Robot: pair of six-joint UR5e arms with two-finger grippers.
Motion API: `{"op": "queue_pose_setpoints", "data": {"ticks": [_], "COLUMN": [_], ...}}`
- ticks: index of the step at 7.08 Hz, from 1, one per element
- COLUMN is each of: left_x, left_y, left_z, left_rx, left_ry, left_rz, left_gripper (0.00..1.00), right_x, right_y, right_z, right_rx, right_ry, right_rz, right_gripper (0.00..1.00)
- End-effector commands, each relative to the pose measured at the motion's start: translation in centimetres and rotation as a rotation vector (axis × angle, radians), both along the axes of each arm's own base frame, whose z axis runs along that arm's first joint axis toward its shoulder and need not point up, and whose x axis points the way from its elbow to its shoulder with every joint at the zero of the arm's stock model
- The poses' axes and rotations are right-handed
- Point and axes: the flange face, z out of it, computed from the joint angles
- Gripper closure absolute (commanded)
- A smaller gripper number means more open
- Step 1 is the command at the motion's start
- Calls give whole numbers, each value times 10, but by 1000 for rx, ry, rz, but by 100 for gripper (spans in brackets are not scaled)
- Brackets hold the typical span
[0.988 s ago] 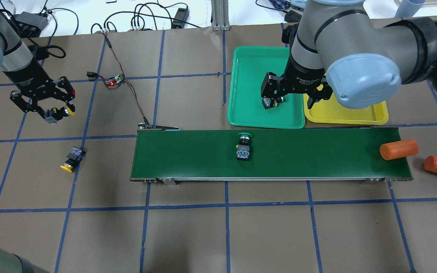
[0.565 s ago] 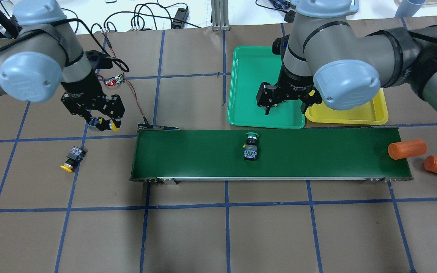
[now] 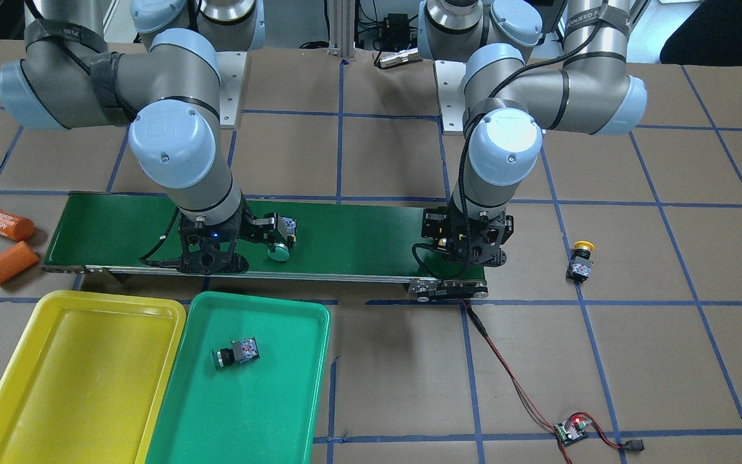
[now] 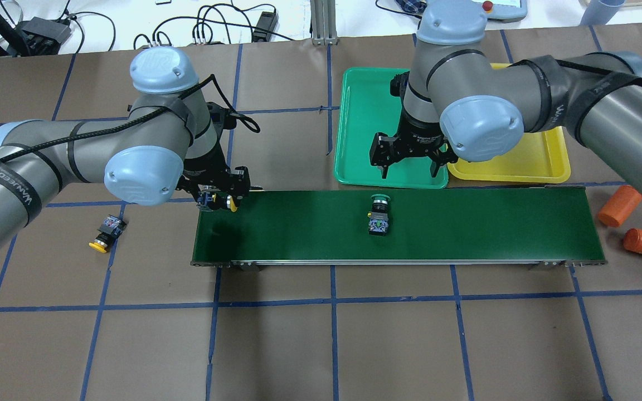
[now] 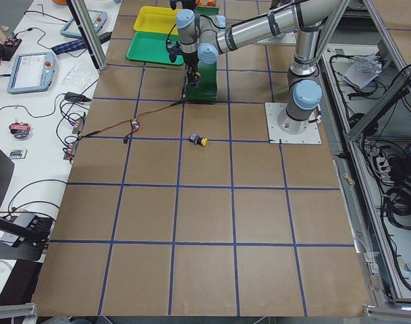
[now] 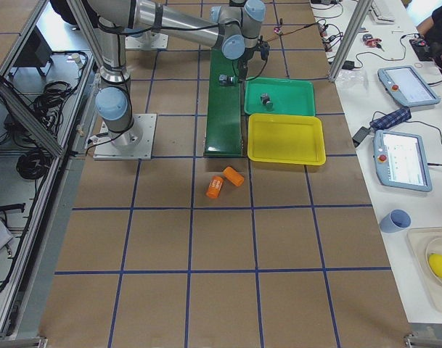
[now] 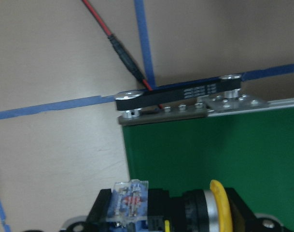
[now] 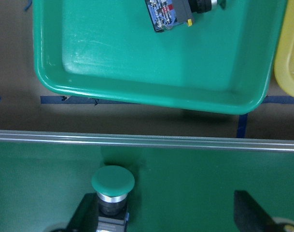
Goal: Sort buttons by color to trays
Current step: 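Place yellow button on conveyor with left gripper while right lifts green button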
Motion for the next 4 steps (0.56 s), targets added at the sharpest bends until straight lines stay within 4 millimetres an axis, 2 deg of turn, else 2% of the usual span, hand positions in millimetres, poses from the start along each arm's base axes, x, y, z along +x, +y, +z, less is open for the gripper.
{"op": "queue_pose_setpoints", "data": {"ticks": [1, 2, 3, 4], "left_x": [-29, -35, -35, -36], "left_y": [18, 26, 23, 19], "left_z": [-16, -24, -22, -16], "left_rx": [-25, -19, -49, -71], "left_ry": [-9, -14, -10, -7], "left_rz": [39, 23, 3, 3], "left_gripper": [50, 0, 0, 0], "right_x": [10, 10, 8, 6], "right_y": [-2, 1, 12, 18], "right_z": [-16, -24, -48, -58], "right_rx": [36, 58, 104, 123], "right_ry": [-53, -49, -40, -30], "right_rz": [-27, -29, -31, -43], "right_gripper": [0, 0, 0, 0]}}
